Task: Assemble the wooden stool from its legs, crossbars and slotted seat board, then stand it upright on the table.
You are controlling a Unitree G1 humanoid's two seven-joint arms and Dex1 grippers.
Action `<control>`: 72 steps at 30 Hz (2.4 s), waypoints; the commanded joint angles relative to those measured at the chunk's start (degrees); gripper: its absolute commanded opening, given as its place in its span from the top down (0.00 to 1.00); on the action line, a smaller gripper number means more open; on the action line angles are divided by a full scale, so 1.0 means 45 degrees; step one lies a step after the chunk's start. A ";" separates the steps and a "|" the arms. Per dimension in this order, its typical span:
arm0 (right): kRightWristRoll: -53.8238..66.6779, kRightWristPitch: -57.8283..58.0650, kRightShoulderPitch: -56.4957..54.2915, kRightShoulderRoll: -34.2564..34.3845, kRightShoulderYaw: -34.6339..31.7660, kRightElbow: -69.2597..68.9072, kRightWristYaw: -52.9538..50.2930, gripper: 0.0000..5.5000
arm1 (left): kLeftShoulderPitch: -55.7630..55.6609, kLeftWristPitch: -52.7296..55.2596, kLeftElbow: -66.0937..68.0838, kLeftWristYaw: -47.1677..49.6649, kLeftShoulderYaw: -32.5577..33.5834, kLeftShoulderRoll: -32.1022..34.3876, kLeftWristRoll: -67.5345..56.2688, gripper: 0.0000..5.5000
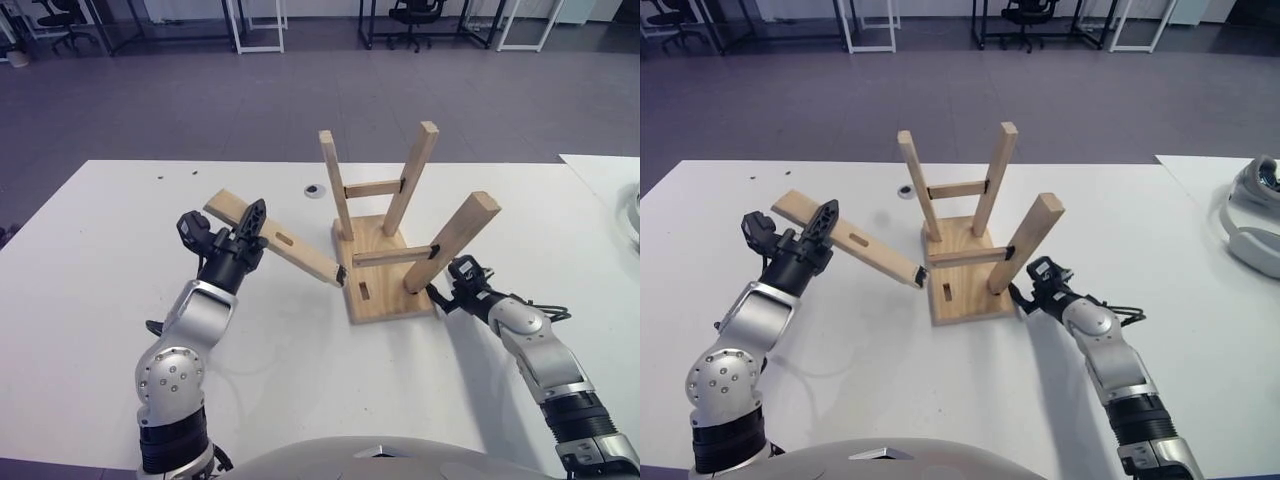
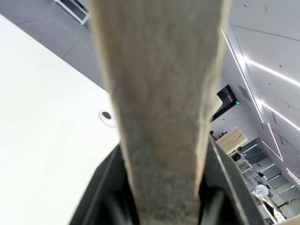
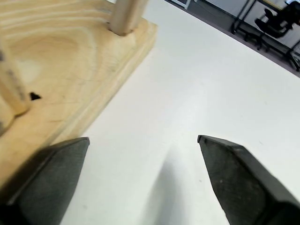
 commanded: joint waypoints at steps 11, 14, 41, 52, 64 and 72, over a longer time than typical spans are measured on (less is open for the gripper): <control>-0.1087 -0.2021 -0.0055 0.0656 0.1202 -0.0510 0.1151 0.21 | -0.0405 -0.1409 0.2138 -0.1212 -0.0982 0.0399 0.4177 0.81; -0.1342 -0.2261 -0.0097 0.0617 0.1194 -0.0200 0.1236 0.21 | -0.1037 -0.1127 0.2550 -0.1713 -0.1063 0.0821 0.4384 0.81; -0.1716 -0.1780 -0.0739 0.1173 0.0750 -0.0613 0.1032 0.21 | -0.1515 0.2014 0.2306 -0.2021 -0.5449 0.2849 0.8948 0.81; -0.1307 -0.1345 -0.0999 0.1424 0.0092 -0.0686 0.0861 0.21 | -0.2499 0.3385 0.0966 -0.2889 -0.2938 0.1252 0.6001 0.48; -0.0638 -0.0565 -0.2097 0.0214 -0.2299 -0.0100 0.0764 0.21 | -0.2196 0.5001 -0.0550 -0.0915 -0.0344 -0.0415 -0.0358 0.45; 0.0692 0.0442 -0.2829 -0.0375 -0.3633 -0.0906 0.1181 0.21 | -0.1515 0.4936 -0.2261 0.0643 -0.0930 0.0488 -0.2925 0.45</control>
